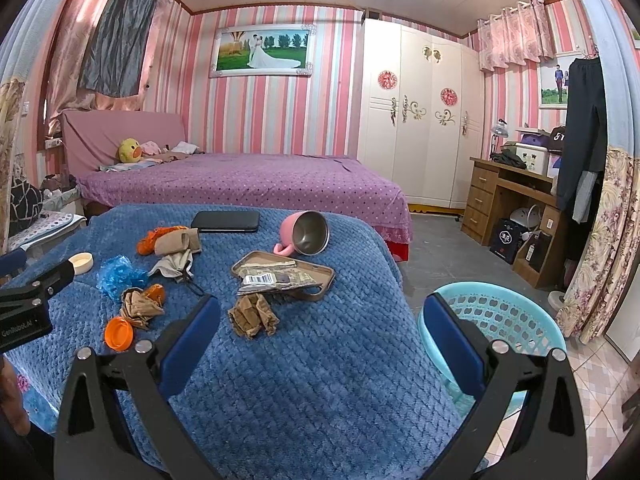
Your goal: Collect trash
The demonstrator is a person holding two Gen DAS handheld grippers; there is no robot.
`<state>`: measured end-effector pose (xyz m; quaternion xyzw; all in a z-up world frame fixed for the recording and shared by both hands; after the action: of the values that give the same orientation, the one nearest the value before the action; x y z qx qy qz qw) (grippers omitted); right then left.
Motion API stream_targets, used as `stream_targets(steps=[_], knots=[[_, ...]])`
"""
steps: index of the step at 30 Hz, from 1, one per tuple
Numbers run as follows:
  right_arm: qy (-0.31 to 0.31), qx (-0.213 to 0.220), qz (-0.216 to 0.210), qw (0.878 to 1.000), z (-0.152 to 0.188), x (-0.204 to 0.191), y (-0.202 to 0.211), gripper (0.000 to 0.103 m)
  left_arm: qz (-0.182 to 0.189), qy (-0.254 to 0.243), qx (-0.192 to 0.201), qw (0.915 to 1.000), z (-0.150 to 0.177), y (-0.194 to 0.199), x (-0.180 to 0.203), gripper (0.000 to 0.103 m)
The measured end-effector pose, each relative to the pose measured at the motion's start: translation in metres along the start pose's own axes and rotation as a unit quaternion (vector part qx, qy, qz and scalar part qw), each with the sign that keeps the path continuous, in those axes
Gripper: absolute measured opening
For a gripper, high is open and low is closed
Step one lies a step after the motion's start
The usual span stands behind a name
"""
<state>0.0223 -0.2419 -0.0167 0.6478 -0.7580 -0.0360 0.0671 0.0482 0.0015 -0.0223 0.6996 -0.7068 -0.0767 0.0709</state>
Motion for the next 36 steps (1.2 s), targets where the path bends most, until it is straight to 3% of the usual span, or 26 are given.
stream_targets(steps=[36], knots=[[0.001, -0.003, 0.001, 1.0, 0.0021, 0.002, -0.0005, 0.099, 0.0, -0.002, 0.0, 1.0, -0.0001, 0.0, 0.0017, 0.098]])
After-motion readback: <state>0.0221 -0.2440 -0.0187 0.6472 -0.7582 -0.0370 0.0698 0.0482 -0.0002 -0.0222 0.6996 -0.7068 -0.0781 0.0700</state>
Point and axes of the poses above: each gripper's, at about its wrist camera, not at the fingertips, and y roughly against the way its jaws point, x to its right, z to its underside, the point moved 5 cm from there along -y, roughly the way its jaws point, and after that the axes turned 11 degrees about x, right-handed, at the moved point
